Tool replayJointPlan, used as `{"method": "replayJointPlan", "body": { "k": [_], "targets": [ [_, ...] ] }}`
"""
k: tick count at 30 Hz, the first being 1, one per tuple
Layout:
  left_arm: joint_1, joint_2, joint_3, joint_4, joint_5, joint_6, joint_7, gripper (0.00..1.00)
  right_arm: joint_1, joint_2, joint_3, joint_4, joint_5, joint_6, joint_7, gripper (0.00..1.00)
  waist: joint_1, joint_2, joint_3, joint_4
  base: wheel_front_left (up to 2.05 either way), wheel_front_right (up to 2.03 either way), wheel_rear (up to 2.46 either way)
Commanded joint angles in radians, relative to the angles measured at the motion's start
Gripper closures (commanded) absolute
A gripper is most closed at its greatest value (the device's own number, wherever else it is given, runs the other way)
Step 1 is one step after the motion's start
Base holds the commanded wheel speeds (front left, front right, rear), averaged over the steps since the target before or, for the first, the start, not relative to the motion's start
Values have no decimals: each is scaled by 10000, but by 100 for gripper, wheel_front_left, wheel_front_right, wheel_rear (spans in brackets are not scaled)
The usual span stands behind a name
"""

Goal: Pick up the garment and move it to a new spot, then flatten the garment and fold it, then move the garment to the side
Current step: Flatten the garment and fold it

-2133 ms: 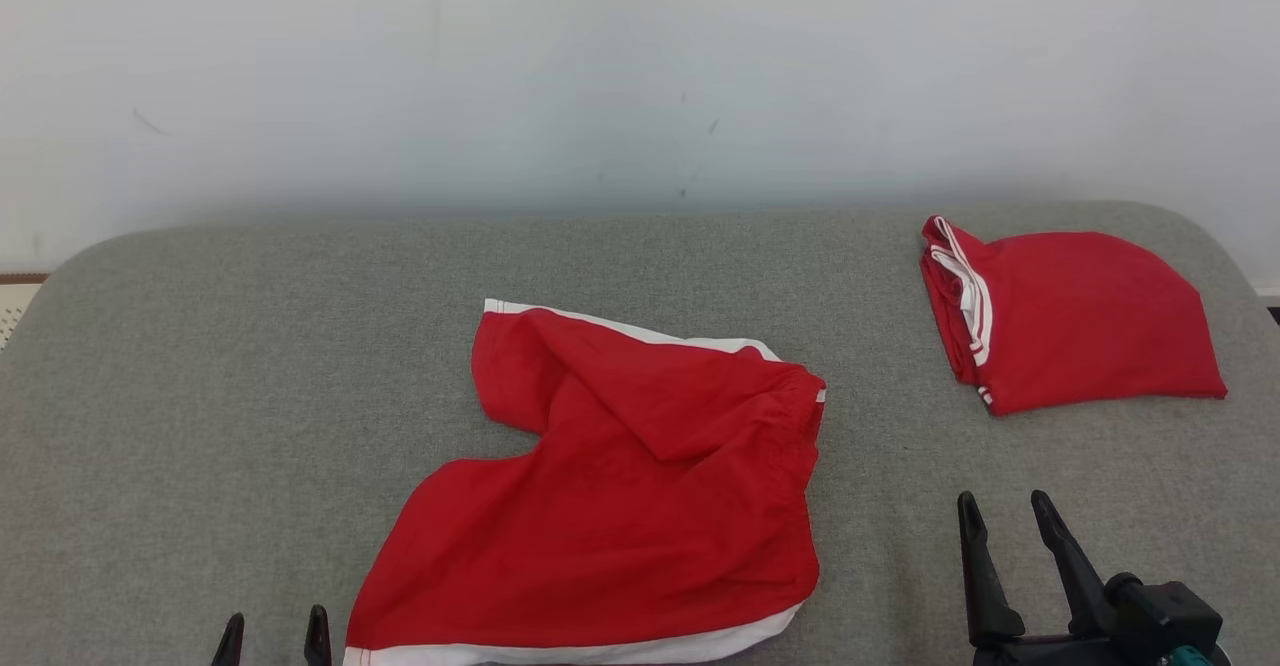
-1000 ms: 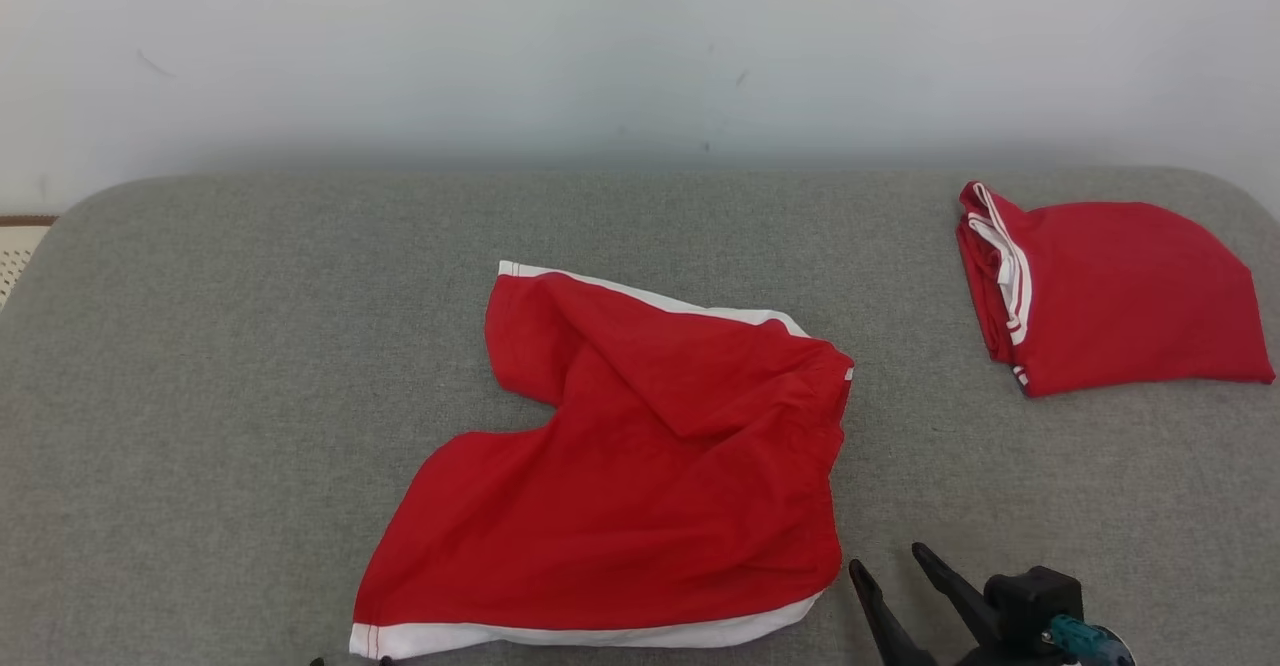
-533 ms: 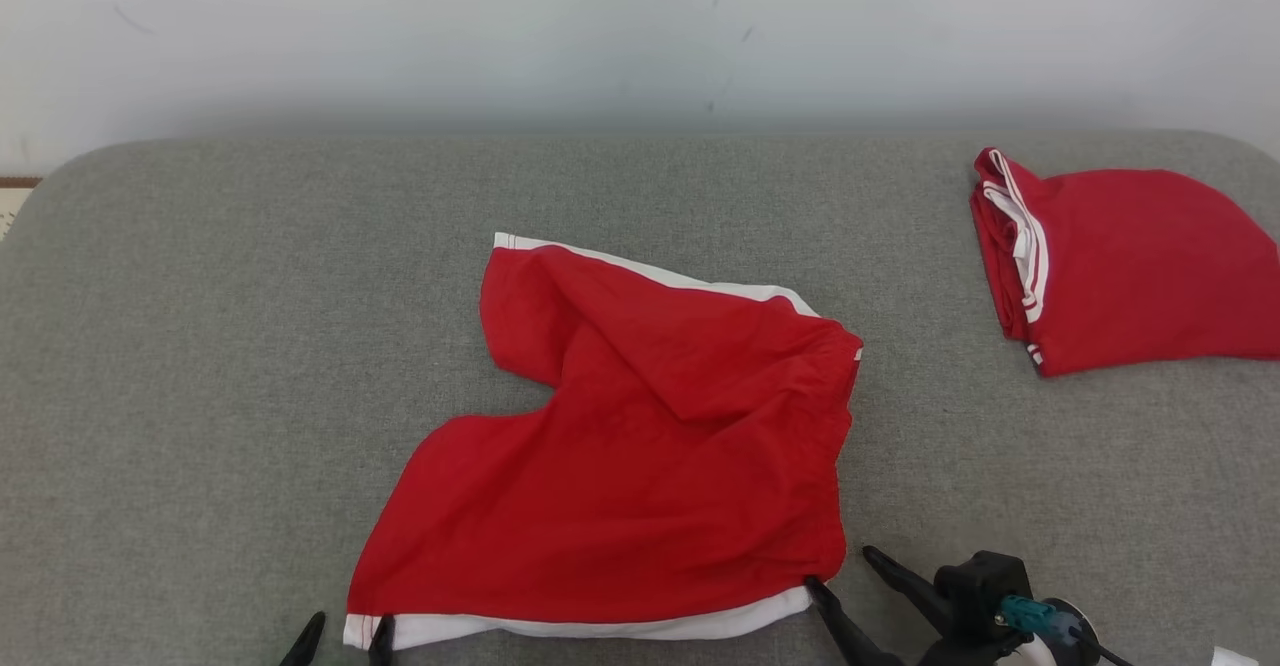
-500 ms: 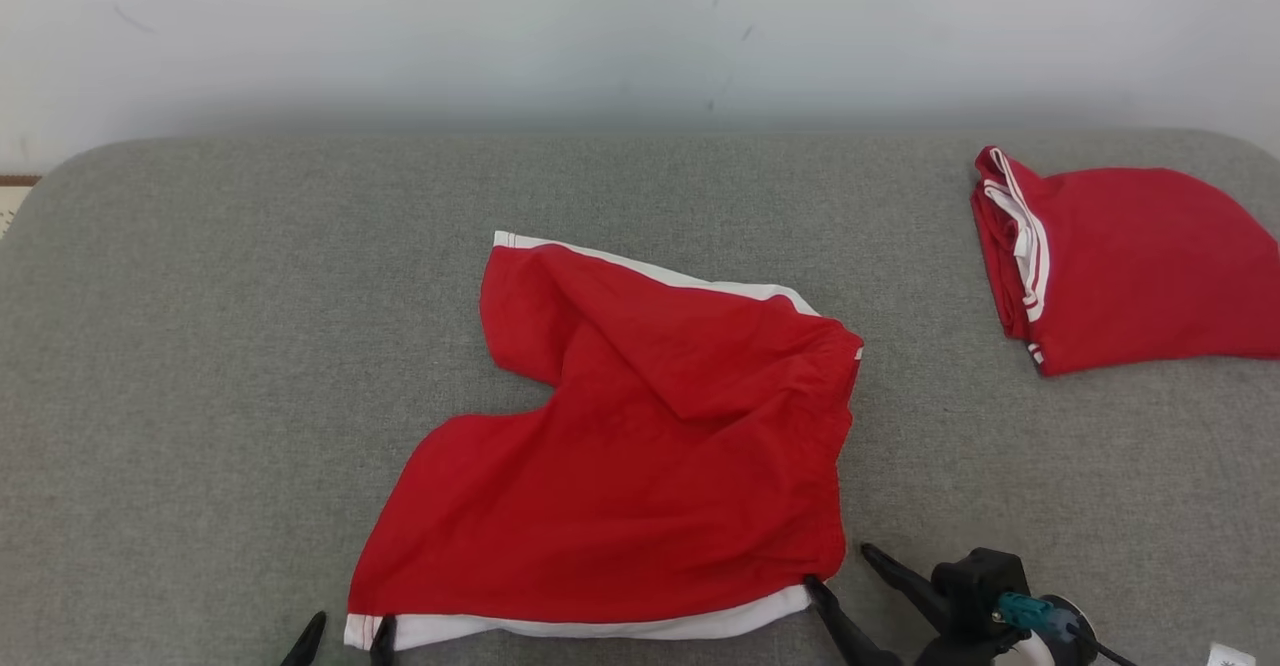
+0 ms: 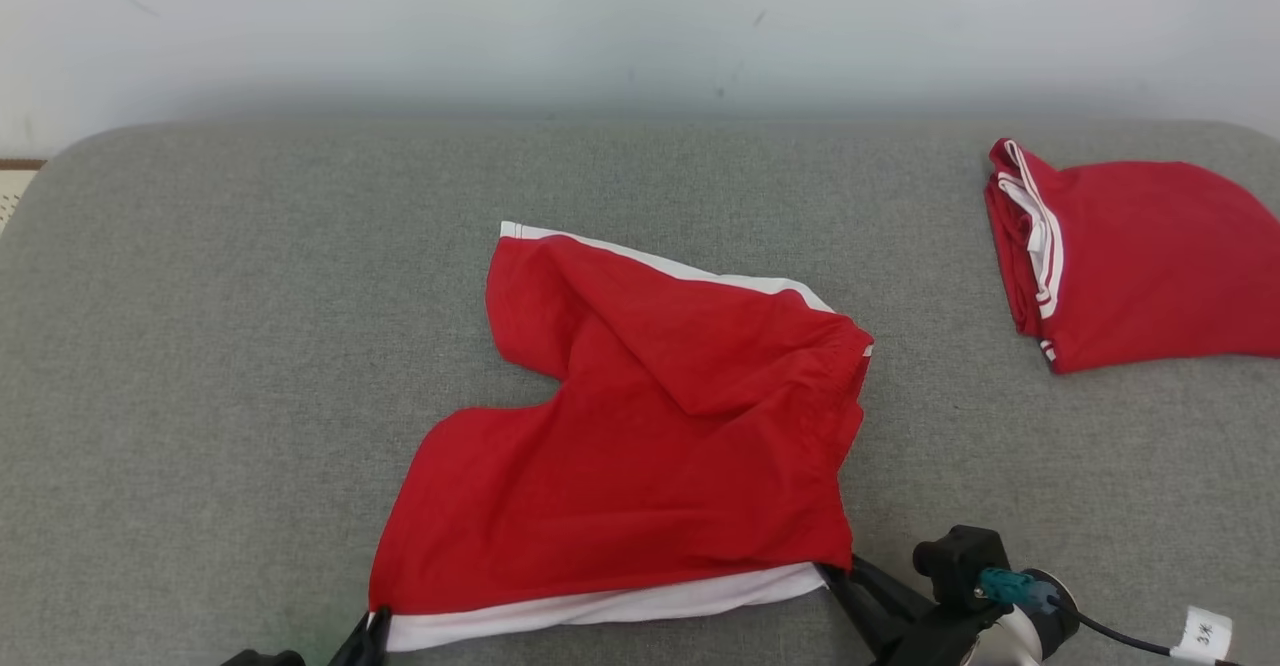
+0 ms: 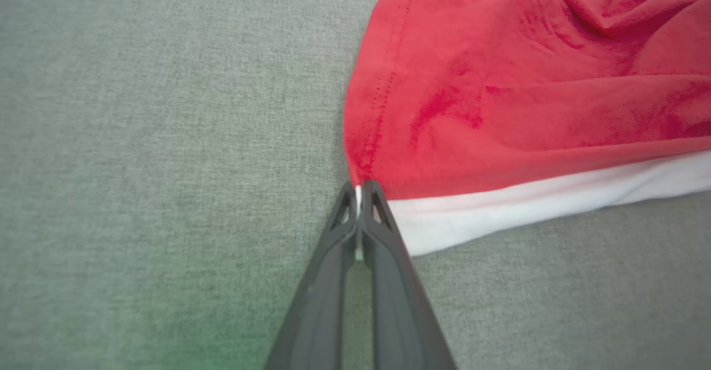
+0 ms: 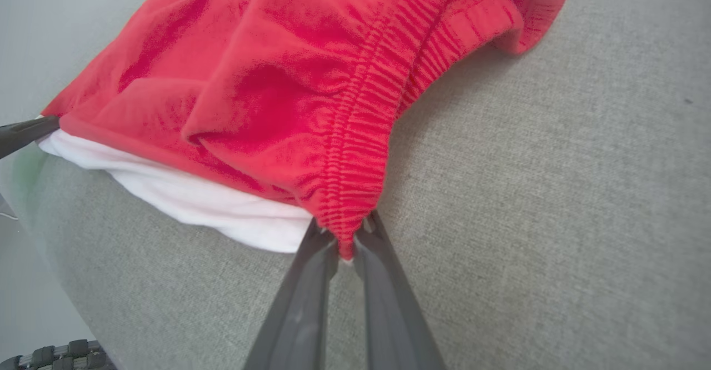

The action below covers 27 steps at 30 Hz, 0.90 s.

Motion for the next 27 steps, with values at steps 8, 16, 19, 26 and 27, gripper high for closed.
{"method": "replayJointPlan", "body": {
  "k": [8, 16, 19, 26, 27],
  "targets": [
    [613, 117, 388, -1186, 85, 6, -28, 100, 335, -93, -602, -511, 406, -7, -662, 100, 0, -1, -511, -22, 0, 0, 0],
    [867, 394, 530, -2645, 553, 6, -28, 100, 630, -234, -1255, -2003, 653, -7, -155, 100, 0, -1, -872, -90, 0, 0, 0],
    [492, 624, 388, -2999, 612, 5, -7, 100, 454, -355, -1416, -2598, 839, -7, 145, 100, 0, -1, -886, -119, 0, 0, 0],
    [-918, 1363, -146, -3669, 525, 5, 494, 100, -465, -308, -1881, -3381, 1334, -7, 479, 100, 0, -1, -435, -215, 0, 0, 0],
    [-1275, 1492, -262, -3747, 395, 5, 607, 100, -716, -223, -1982, -3371, 1453, -7, 508, 100, 0, -1, -273, -236, 0, 0, 0]
  ]
}}
